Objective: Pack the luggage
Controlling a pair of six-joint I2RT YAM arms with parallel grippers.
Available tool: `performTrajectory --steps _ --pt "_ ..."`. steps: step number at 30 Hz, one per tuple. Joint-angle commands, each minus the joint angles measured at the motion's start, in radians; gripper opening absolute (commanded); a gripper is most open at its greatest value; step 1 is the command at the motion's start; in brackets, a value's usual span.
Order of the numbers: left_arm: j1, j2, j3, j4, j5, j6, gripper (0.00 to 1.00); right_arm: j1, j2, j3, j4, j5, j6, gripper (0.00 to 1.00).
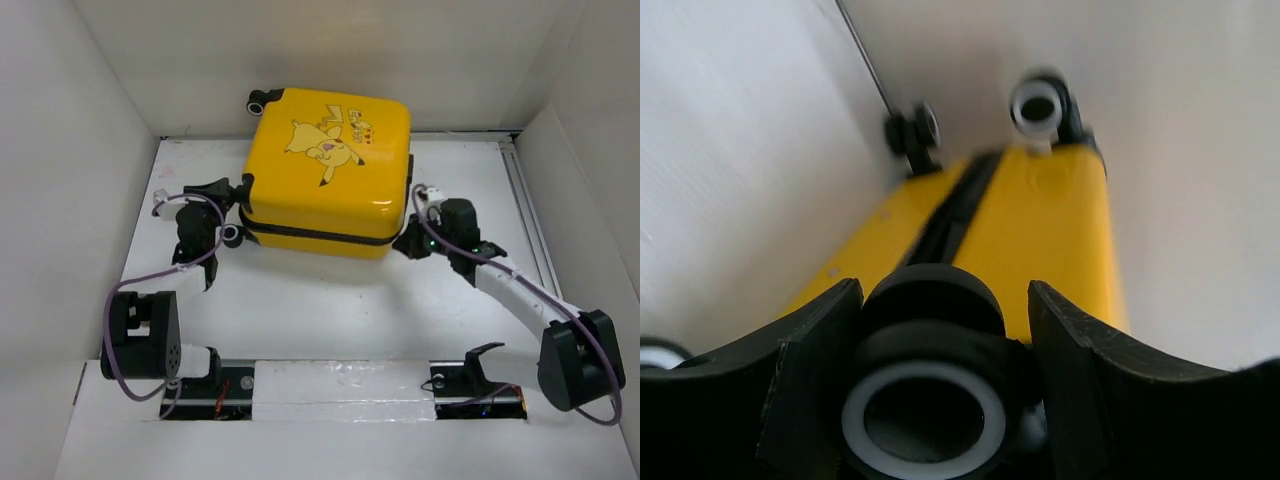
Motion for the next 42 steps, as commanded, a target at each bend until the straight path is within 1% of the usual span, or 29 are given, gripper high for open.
performTrajectory --steps 1,4,5,7,8,9,11,12,13,14,15,18,19,21,23,25,28,29,31,32,33,34,35,36,37,39,40,41,42 --pt "-0.145 -0.065 -0.045 0.011 0.179 0.065 0.00 -0.129 -0.048 0.136 0.266 -0.027 0.032 0.00" --pt "-0.248 -0.108 -0.068 0.000 0.152 0.087 0.00 -0.129 -0.089 0.061 0.265 -0.027 0.020 0.00" --pt "-0.297 -0.132 -0.082 0.000 0.139 0.100 0.00 -0.076 -0.103 -0.002 0.265 0.007 0.032 0.00" --pt "-0.326 -0.145 -0.097 0.000 0.127 0.101 0.00 0.013 -0.149 -0.079 0.325 0.056 0.078 0.00" --pt "-0.337 -0.157 -0.106 0.000 0.127 0.101 0.00 0.112 -0.158 -0.114 0.354 0.091 0.098 0.00" --pt "-0.349 -0.157 -0.118 0.018 0.127 0.091 0.00 0.163 -0.158 -0.174 0.389 0.113 0.118 0.00" --pt "-0.359 -0.157 -0.119 0.046 0.151 0.079 0.00 0.261 -0.142 -0.190 0.425 0.221 0.150 0.00" --pt "-0.369 -0.146 -0.119 0.056 0.162 0.067 0.00 0.336 -0.122 -0.159 0.425 0.266 0.150 0.00" --pt "-0.369 -0.146 -0.119 0.066 0.162 0.067 0.00 0.354 -0.082 -0.132 0.398 0.306 0.114 0.00" --pt "-0.369 -0.146 -0.119 0.066 0.162 0.067 0.00 0.354 -0.071 -0.098 0.317 0.347 0.094 0.00" --pt "-0.369 -0.146 -0.119 0.066 0.136 0.067 0.00 0.325 -0.071 -0.073 0.301 0.364 0.071 0.00" --pt "-0.340 -0.208 -0.128 0.034 0.127 0.079 0.00 0.210 -0.132 0.000 0.247 0.317 0.014 0.00" --pt "-0.340 -0.244 -0.128 0.024 0.118 0.079 0.00 0.123 -0.132 0.048 0.247 0.250 0.005 0.00" --pt "-0.340 -0.273 -0.113 -0.009 0.104 0.111 0.00 0.029 -0.089 0.123 0.191 0.182 -0.023 0.00" --pt "-0.340 -0.297 -0.099 -0.031 0.092 0.120 0.00 -0.020 -0.059 0.204 0.190 0.132 -0.023 0.00" --pt "-0.351 -0.297 -0.099 -0.031 0.092 0.121 0.00 -0.048 -0.037 0.221 0.231 0.079 0.018 0.00" --pt "-0.388 -0.288 -0.099 -0.022 0.104 0.121 0.00 0.015 -0.054 0.179 0.258 0.016 0.040 0.00" --pt "-0.388 -0.287 -0.090 -0.022 0.121 0.121 0.00 0.111 -0.074 0.139 0.281 0.031 0.040 0.00" --pt "-0.388 -0.263 -0.099 0.023 0.142 0.098 0.00 0.221 -0.127 -0.030 0.354 0.061 0.108 0.00" --pt "-0.388 -0.263 -0.109 0.035 0.151 0.088 0.00 0.275 -0.128 -0.085 0.477 0.076 0.141 0.00" --pt "-0.388 -0.249 -0.109 0.046 0.162 0.088 0.00 0.367 -0.119 -0.166 0.544 0.058 0.155 0.00" --pt "-0.388 -0.249 -0.109 0.046 0.162 0.088 0.00 0.391 -0.097 -0.177 0.563 0.058 0.155 0.00" --pt "-0.388 -0.249 -0.109 0.026 0.139 0.088 0.00 0.400 -0.097 -0.177 0.516 0.085 0.155 0.00" --pt "-0.388 -0.267 -0.109 0.012 0.110 0.104 0.00 0.373 -0.097 -0.147 0.467 0.149 0.146 0.00" --pt "-0.379 -0.295 -0.118 0.000 0.101 0.104 0.00 0.343 -0.109 -0.130 0.421 0.165 0.133 0.00" --pt "-0.369 -0.323 -0.119 -0.043 0.034 0.151 0.00 0.267 -0.134 -0.098 0.381 0.165 0.110 0.00" --pt "-0.369 -0.333 -0.109 -0.063 0.011 0.165 0.00 0.194 -0.134 -0.055 0.370 0.129 0.100 0.00" --pt "-0.369 -0.333 -0.109 -0.063 0.010 0.165 0.00 0.167 -0.134 -0.029 0.370 0.109 0.100 0.00" --pt "-0.369 -0.324 -0.120 -0.045 0.010 0.165 0.00 0.152 -0.084 0.000 0.370 0.090 0.083 0.00"
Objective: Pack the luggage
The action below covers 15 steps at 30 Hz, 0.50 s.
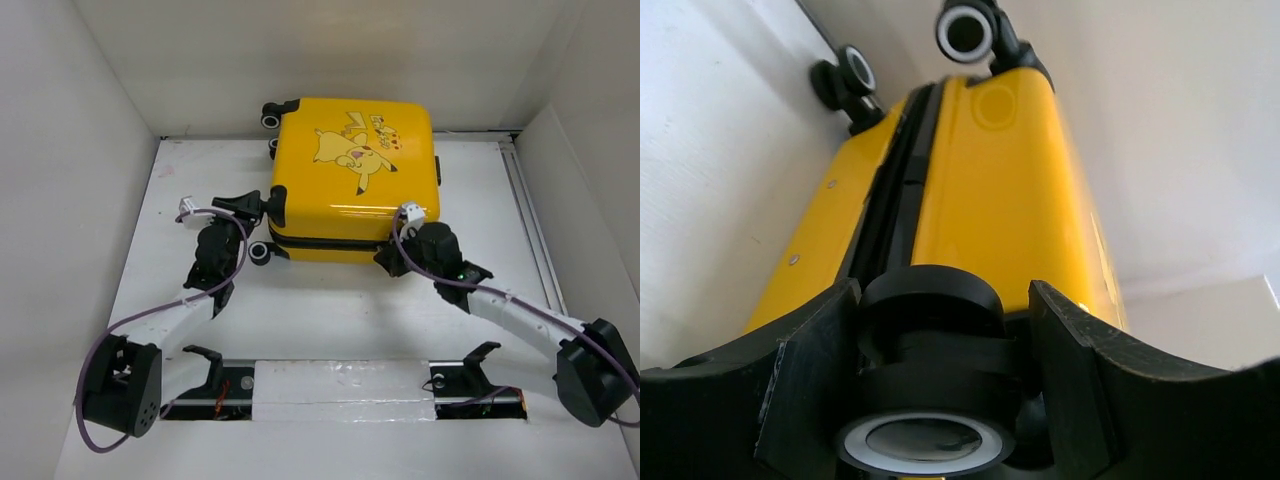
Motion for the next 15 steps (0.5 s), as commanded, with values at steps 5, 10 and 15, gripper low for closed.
performTrajectory --steps 5,10,15 --pt "-0.252 0.127 0.043 0.127 0.175 0.065 0.00 0.019 0.237 0.328 0.249 -0.244 0.029 0.00" --pt "-0.406 0.242 0.135 0.173 0.209 0.056 0.00 0.042 0.304 0.347 0.217 -0.274 -0.020 0.00" --pt "-0.452 0.268 0.178 0.216 0.250 0.056 0.00 0.069 0.118 0.143 0.148 -0.248 -0.029 0.00"
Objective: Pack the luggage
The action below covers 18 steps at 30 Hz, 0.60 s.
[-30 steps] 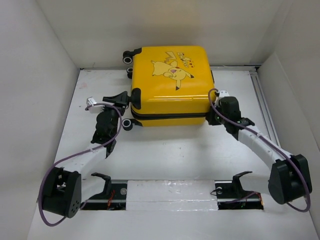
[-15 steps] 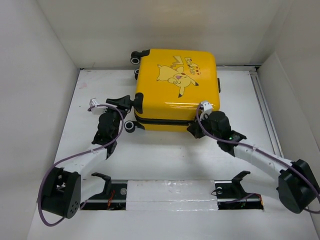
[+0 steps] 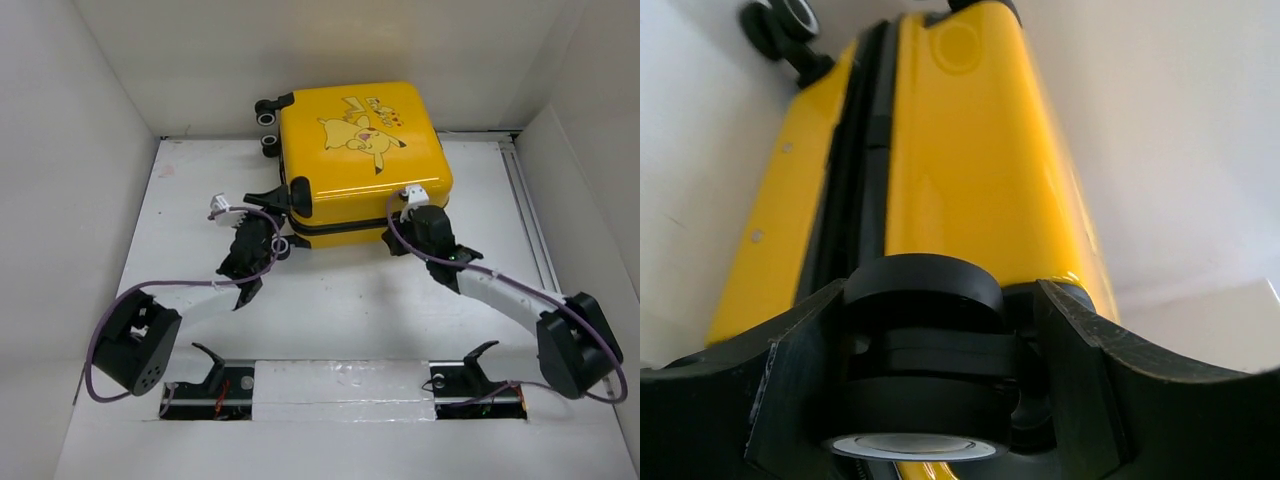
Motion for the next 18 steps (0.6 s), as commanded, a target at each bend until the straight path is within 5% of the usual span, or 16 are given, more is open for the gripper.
performTrajectory --steps 1,6,14,18 --pt "-0.193 0.052 0.102 0.044 0.540 0.044 0.00 0.174 -0.122 -0.090 0.179 -0.390 0.033 0.00" --pt "-0.144 0.011 0.139 0.004 0.540 0.069 0.00 0.337 -0.173 -0.117 0.102 -0.281 0.061 0.00" --pt "-0.132 -0.092 0.039 -0.017 0.559 0.043 0.00 0.239 -0.180 0.032 0.012 -0.193 -0.041 0.00" --pt "-0.120 -0.121 0.013 -0.033 0.537 0.032 0.00 0.187 -0.248 -0.058 -0.036 0.045 -0.012 0.00"
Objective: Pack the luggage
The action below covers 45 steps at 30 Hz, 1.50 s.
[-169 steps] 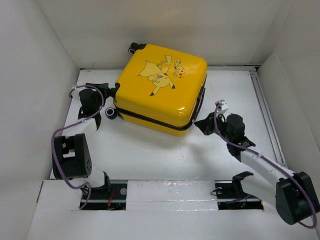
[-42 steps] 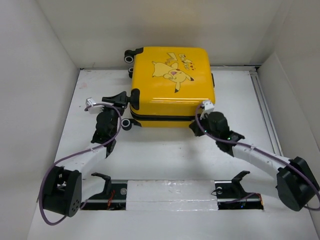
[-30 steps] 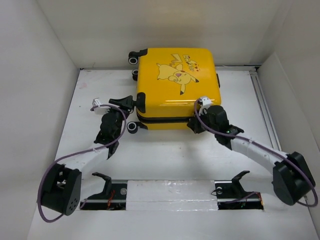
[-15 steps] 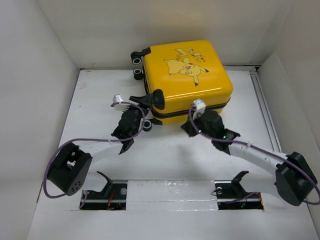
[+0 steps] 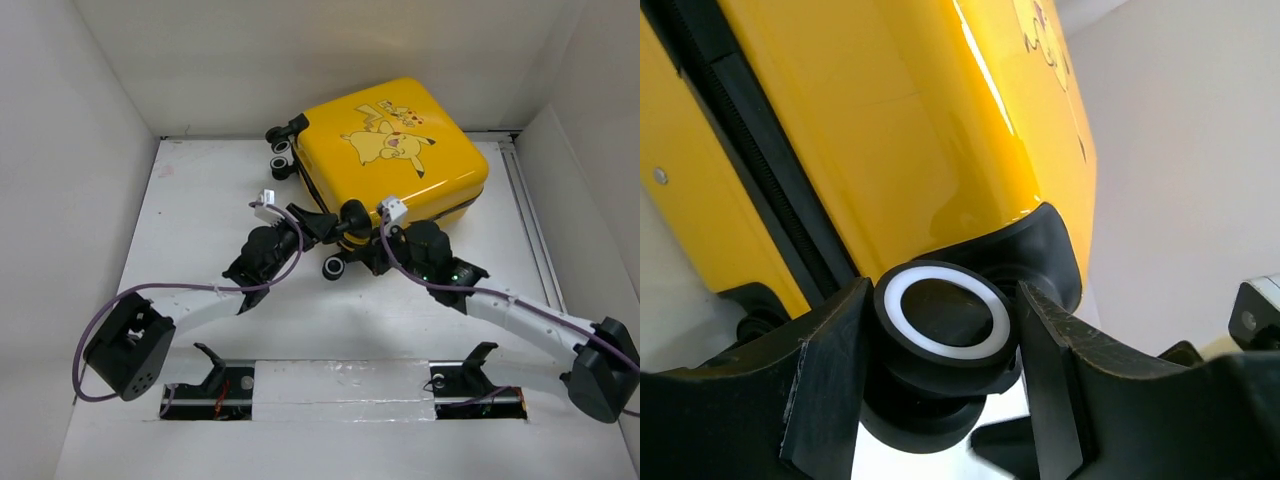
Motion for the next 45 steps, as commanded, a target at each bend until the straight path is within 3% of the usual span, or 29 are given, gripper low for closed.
performTrajectory --steps 1,5,7,8,11,13,14,16,21,30,34,37,42,45 --pt "0.004 -0.103 -0.024 0.044 0.044 -0.008 0.00 -0.084 -0.113 -0.070 -0.031 0.159 0.010 0.00" --pt "0.004 -0.132 -0.006 0.017 -0.006 0.029 0.00 -0.344 -0.233 -0.210 0.032 0.096 0.088 0.00" --pt "0.004 -0.132 0.005 0.003 -0.007 0.029 0.00 -0.467 -0.242 -0.236 0.094 0.057 0.088 0.12" --pt "0.013 -0.132 0.005 -0.006 -0.007 0.029 0.00 -0.508 -0.226 -0.237 0.095 0.040 0.097 0.28" --pt "0.023 -0.132 0.014 -0.020 0.007 0.040 0.00 -0.637 -0.161 -0.209 0.160 -0.057 0.097 0.36" --pt "0.042 -0.154 0.014 -0.045 0.016 0.040 0.00 -0.684 -0.080 -0.209 0.284 -0.155 0.107 0.51" --pt "0.067 -0.181 0.014 -0.045 0.016 0.040 0.00 -0.723 -0.054 -0.209 0.320 -0.303 0.096 0.55" --pt "0.093 -0.215 0.005 -0.068 0.016 0.040 0.00 -0.723 0.001 -0.198 0.383 -0.384 0.096 0.58" --pt "0.104 -0.240 -0.004 -0.068 0.026 0.040 0.00 -0.723 0.012 -0.189 0.383 -0.323 0.054 0.59" --pt "0.104 -0.218 -0.004 -0.059 0.049 0.031 0.00 -0.723 0.112 -0.140 0.458 -0.361 -0.002 0.61" --pt "0.104 -0.227 -0.013 -0.068 0.049 0.031 0.00 -0.700 0.014 -0.138 0.282 -0.228 -0.002 0.61" --pt "0.104 -0.227 -0.024 -0.059 0.039 0.031 0.00 -0.700 -0.011 -0.138 0.269 -0.183 -0.013 0.62" --pt "0.104 -0.215 -0.044 -0.049 0.049 0.012 0.00 -0.700 0.089 -0.120 0.360 -0.310 -0.027 0.62" --pt "0.104 -0.215 -0.044 -0.049 0.049 0.012 0.00 -0.700 0.115 -0.111 0.412 -0.323 -0.027 0.41"
